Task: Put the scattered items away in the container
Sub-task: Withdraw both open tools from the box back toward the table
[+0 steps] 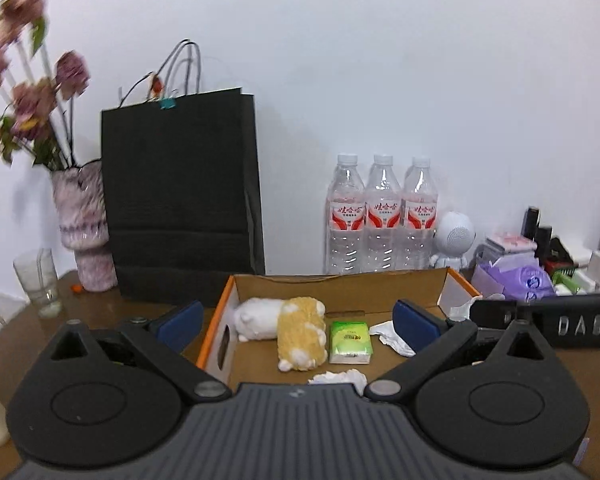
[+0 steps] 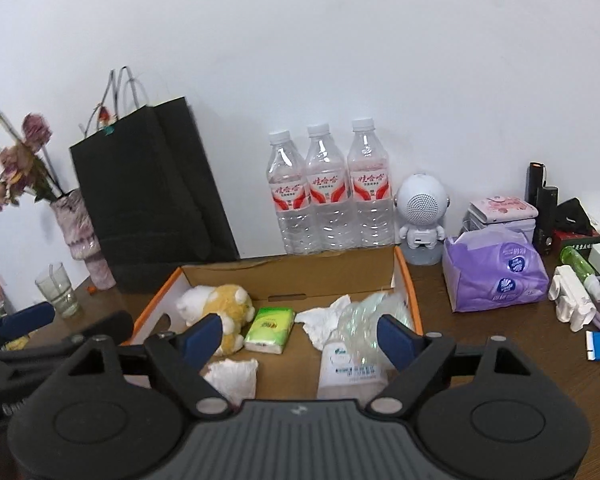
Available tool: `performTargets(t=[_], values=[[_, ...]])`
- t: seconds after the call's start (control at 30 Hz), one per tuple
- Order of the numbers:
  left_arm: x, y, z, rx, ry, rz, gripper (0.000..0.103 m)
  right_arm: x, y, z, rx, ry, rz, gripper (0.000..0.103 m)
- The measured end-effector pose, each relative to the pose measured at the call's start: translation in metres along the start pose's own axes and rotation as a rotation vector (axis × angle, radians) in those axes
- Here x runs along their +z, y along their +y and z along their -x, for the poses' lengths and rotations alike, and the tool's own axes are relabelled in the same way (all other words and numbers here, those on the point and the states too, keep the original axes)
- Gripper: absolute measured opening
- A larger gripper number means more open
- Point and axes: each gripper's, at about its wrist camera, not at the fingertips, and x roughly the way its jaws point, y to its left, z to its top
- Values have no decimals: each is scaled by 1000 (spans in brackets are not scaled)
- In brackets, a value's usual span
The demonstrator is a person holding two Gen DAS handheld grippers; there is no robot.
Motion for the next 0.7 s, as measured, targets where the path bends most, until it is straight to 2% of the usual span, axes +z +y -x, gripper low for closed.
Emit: performTargets(t=[0.13, 0.37, 0.53, 0.7], values=[[-22, -1, 8, -4, -25, -8, 103, -24, 2, 1, -14, -28, 67, 84], [-46, -5, 31, -11, -61, -30, 103, -50, 0, 29, -17, -111, 102, 85], [-63, -8, 53, -7, -33, -51, 103, -74, 3, 51, -34, -141, 112, 86], [-85, -5, 94, -2, 40, -22, 103, -109, 12, 89, -48, -149, 122, 86]])
